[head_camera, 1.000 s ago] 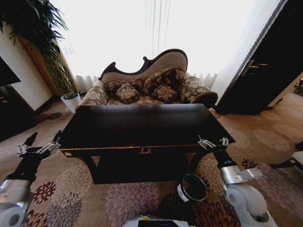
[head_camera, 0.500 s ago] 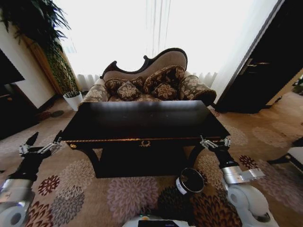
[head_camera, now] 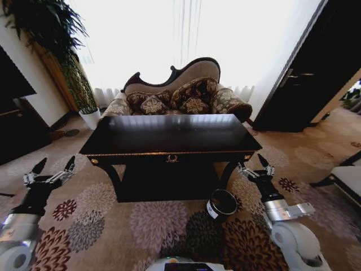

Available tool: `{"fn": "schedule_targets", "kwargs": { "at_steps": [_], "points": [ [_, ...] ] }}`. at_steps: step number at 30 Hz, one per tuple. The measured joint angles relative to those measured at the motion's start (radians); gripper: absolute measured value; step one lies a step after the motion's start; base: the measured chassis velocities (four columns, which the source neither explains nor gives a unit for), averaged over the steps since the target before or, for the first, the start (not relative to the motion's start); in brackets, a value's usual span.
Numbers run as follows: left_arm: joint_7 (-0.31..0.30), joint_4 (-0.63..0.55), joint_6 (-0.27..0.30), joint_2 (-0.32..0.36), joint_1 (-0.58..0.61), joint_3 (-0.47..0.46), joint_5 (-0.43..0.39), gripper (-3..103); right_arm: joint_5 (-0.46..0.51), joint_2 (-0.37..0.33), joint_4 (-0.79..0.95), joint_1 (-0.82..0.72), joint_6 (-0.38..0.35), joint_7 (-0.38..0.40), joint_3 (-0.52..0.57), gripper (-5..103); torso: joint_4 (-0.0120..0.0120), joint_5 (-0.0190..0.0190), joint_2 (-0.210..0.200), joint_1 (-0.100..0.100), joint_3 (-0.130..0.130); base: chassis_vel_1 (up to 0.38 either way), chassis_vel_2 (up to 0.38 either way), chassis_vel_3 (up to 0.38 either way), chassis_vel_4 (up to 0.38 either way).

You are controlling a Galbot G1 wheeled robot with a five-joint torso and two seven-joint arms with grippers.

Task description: Move to the front of the table and place the trash on the table into the trash bin.

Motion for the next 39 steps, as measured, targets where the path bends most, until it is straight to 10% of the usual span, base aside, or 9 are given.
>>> {"fn": "schedule_targets", "kwargs": {
  "at_steps": [39],
  "points": [
    [0.002, 0.005, -0.007, 0.012, -0.004, 0.008, -0.002, 100, 0.002, 0.006, -0.018, -0.001, 0.018, -0.021, 0.003, 100, 0.0002, -0.0001, 0.000, 0.000, 0.000, 0.222, -0.222, -0.229, 0.226]
  ]
}}
